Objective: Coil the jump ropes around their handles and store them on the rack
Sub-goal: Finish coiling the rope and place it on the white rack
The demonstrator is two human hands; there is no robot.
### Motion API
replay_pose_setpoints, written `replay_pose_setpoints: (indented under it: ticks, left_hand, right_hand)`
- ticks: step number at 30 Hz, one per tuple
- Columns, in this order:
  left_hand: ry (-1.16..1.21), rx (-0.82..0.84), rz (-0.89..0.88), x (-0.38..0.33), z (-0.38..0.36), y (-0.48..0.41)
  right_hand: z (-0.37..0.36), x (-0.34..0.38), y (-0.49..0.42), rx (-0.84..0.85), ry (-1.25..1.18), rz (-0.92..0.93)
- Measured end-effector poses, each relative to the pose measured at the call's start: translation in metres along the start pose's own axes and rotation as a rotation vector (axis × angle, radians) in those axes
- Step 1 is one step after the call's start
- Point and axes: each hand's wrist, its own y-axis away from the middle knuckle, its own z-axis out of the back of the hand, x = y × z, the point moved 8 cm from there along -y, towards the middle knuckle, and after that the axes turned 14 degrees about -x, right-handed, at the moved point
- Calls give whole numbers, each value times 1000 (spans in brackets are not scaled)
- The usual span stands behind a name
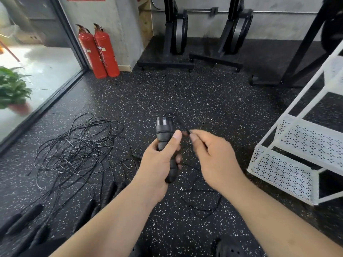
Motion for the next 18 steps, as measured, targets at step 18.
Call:
replay_pose_setpoints:
  ticks: [18]
  left_hand:
    - [284,-236,260,17,-3,-12]
  right_hand:
    - [-32,20,40,238,268,219]
